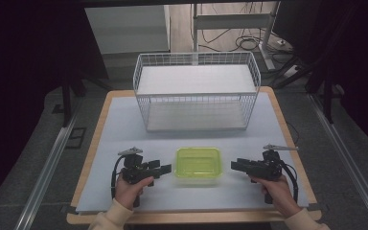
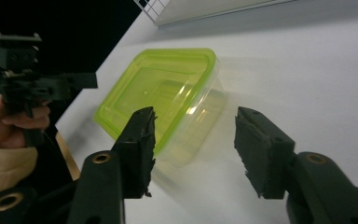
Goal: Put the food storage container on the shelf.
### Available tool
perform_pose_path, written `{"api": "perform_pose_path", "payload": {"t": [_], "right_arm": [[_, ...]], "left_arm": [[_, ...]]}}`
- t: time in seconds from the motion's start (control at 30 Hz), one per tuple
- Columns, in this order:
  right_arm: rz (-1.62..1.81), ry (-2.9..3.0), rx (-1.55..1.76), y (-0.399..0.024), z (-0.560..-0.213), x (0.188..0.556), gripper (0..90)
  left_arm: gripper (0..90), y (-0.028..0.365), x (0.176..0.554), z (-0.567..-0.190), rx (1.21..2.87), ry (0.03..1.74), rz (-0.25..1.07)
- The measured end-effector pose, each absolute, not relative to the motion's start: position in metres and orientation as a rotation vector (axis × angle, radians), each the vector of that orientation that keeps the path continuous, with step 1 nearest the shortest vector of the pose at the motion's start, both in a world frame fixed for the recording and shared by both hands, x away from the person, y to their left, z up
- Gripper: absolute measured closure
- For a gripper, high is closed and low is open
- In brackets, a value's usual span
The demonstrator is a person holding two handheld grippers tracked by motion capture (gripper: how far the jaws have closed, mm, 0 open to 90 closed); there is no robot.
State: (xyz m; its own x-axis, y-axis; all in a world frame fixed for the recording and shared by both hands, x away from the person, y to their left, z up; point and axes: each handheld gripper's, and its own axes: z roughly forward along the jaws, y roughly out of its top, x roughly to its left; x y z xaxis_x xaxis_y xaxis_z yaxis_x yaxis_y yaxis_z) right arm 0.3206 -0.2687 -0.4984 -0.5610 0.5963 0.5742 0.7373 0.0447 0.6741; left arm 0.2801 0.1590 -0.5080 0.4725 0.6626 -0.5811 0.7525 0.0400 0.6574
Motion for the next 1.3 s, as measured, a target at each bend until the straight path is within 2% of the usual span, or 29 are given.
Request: {"api": "perform_pose_path", "payload": {"t": [0.73,1.3], "right_arm": [[-1.493,-2.105,-1.416,-0.250,-0.511,0.334,55.7],[-1.467,-2.100,-1.420,-0.236,-0.519,0.345,60.5]], "left_arm": [[35.2,0.146,0.306,-0.522,1.640,1.289,-0.223],[47.5,0.146,0.315,-0.530,1.608,1.300,-0.289]]}}
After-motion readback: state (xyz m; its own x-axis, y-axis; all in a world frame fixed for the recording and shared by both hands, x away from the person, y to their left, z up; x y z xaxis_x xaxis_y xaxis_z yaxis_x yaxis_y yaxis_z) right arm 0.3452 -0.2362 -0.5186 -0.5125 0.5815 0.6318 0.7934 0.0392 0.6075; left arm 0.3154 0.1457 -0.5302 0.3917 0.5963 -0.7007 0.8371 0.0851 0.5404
